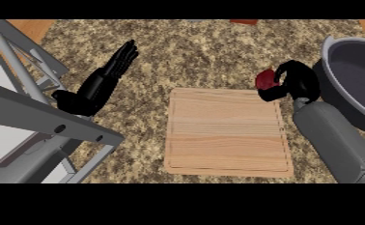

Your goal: Pick the pear from the cutting board and place it in the pot

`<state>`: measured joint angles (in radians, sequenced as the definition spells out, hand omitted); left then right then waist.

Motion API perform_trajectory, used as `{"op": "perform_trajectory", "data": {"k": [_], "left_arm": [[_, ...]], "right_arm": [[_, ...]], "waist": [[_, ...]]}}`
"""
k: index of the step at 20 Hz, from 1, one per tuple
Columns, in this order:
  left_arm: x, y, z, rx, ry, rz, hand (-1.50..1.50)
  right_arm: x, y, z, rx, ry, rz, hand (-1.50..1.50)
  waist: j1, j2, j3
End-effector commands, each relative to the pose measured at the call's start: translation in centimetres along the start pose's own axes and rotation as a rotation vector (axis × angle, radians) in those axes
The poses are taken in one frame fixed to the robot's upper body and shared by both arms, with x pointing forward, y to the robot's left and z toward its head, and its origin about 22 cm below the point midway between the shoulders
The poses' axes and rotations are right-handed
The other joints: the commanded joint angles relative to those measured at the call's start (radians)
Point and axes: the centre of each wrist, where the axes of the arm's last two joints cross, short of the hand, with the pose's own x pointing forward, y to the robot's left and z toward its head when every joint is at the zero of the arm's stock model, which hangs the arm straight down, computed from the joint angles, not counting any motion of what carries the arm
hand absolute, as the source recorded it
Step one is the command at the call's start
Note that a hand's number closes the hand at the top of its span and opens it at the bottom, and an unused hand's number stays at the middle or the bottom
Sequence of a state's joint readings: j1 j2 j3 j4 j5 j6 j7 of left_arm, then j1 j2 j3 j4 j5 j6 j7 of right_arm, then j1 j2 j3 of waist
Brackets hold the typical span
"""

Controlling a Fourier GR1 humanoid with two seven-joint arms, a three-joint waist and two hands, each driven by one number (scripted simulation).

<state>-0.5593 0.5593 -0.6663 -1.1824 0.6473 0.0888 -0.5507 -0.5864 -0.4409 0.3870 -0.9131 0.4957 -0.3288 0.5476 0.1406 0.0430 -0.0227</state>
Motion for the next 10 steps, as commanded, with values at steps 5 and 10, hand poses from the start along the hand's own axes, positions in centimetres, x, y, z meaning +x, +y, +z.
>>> {"op": "perform_trajectory", "data": {"k": [5,10], "left_arm": [[-3.7,-0.8,3.9,0.257,0.211,0.041,0.0],[-3.3,-0.2,2.7,0.272,0.203,0.047,0.0]], "right_arm": [[4.5,-7.2,-4.3,-0.31,0.163,0.073,1.5],[8.1,-7.8,-4.4,-0.473,0.168,0.122,1.5]], "waist": [[0.067,-0.016,0.019],[0.06,-0.022,0.018]]}}
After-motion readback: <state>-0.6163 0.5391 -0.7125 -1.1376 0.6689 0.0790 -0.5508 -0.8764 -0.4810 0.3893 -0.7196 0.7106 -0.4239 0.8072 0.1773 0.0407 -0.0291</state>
